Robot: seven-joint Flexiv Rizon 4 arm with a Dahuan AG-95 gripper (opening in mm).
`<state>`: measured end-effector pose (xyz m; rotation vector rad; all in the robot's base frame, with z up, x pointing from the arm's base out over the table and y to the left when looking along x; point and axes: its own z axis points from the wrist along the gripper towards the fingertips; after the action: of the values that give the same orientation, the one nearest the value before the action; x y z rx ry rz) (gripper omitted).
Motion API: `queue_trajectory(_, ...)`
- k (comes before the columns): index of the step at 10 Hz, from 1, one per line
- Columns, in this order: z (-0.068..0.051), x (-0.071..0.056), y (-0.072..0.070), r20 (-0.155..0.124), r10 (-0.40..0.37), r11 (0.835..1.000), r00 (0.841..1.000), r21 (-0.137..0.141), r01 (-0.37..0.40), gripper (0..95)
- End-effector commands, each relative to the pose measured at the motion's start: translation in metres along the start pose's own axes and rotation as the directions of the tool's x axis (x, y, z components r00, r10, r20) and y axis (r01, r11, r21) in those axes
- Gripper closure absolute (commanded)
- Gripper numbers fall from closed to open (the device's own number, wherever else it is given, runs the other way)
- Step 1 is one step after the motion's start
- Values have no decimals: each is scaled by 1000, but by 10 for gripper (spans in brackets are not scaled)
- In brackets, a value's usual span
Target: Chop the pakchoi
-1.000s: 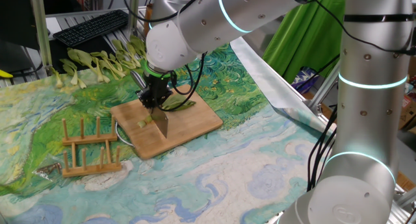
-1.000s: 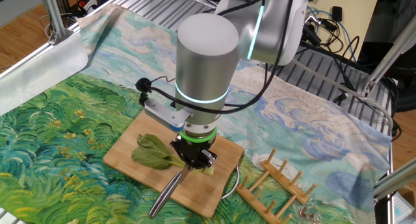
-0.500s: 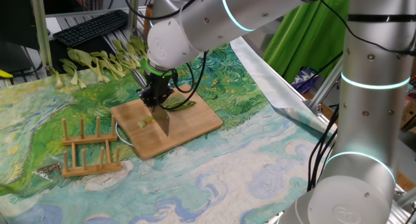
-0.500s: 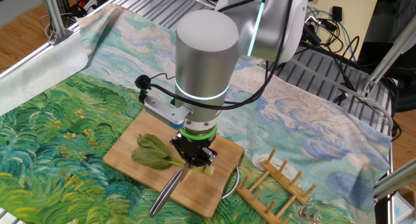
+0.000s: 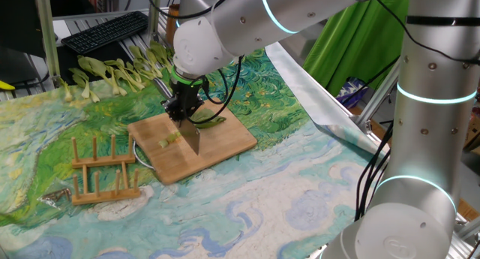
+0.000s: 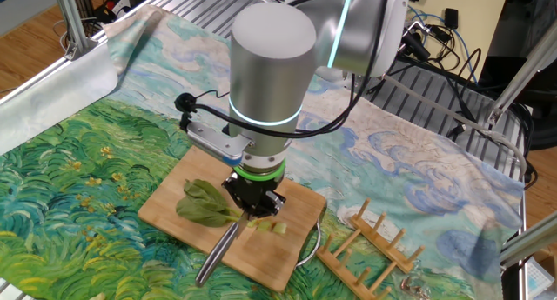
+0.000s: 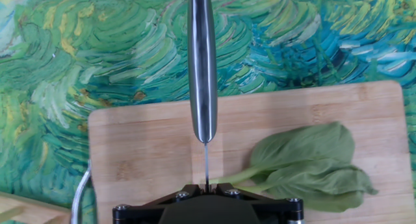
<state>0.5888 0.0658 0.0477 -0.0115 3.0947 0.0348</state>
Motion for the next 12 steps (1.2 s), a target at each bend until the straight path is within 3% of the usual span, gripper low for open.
queue_trajectory(1,-1,-2,-3,-2,-6,1000,1000,0,6,950)
queue_trajectory(12,-1,-2,-4,6,-12,1000,1000,11,12,950)
